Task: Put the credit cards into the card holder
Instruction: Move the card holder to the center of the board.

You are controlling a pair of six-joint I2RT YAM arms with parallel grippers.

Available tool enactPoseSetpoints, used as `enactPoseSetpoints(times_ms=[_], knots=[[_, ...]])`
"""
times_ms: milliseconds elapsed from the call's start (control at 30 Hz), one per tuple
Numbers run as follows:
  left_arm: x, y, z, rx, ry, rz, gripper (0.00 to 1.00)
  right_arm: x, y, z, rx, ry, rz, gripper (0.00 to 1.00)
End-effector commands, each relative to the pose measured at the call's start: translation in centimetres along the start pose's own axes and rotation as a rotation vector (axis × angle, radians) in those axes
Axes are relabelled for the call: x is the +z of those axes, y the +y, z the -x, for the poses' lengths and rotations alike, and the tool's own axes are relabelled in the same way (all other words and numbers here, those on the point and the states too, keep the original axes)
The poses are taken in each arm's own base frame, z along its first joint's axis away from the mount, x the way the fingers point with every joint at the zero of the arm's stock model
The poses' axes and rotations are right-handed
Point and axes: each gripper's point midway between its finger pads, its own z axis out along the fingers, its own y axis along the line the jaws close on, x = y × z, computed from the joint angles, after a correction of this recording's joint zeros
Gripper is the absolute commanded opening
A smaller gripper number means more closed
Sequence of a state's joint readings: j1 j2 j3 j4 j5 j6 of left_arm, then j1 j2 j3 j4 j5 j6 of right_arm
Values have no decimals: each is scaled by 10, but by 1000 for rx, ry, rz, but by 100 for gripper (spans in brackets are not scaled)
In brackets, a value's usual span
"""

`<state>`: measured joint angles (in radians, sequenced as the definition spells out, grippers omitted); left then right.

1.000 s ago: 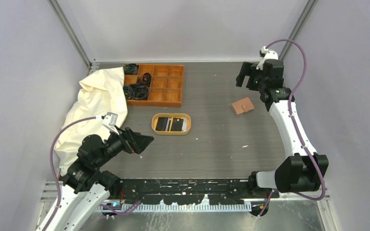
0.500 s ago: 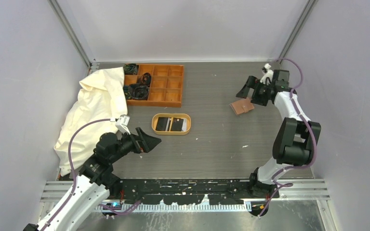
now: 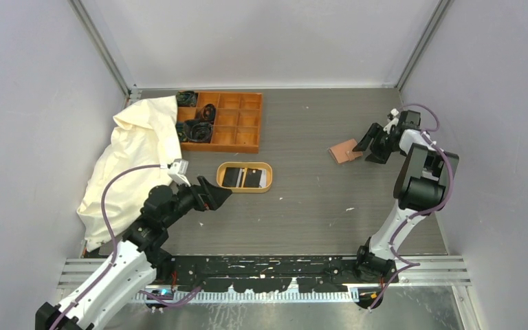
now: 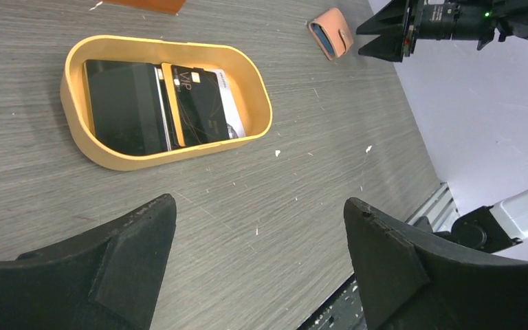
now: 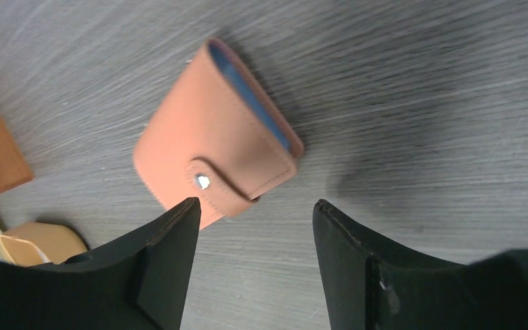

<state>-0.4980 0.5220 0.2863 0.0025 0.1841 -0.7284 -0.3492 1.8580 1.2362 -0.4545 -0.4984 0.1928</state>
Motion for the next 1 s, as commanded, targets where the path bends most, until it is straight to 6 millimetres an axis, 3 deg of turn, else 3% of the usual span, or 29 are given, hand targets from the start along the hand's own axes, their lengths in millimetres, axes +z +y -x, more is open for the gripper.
enactPoseSetpoints(times_ms=[0, 233, 567, 767, 967], knots=[[8, -13, 25, 94, -100, -58, 91, 4, -6, 18, 18, -22, -34, 66], [21, -8, 23, 152, -65, -47, 91, 28, -18, 21, 151, -4, -7, 65], [25, -12, 19, 180, -41, -80, 90, 50, -17, 7, 173, 111, 71, 35], [23, -28, 6, 231, -8, -211, 86, 51, 3, -6, 16, 195, 101, 15], [15, -44, -2, 261, -24, -340, 80, 51, 39, -34, -255, 290, 122, 8]])
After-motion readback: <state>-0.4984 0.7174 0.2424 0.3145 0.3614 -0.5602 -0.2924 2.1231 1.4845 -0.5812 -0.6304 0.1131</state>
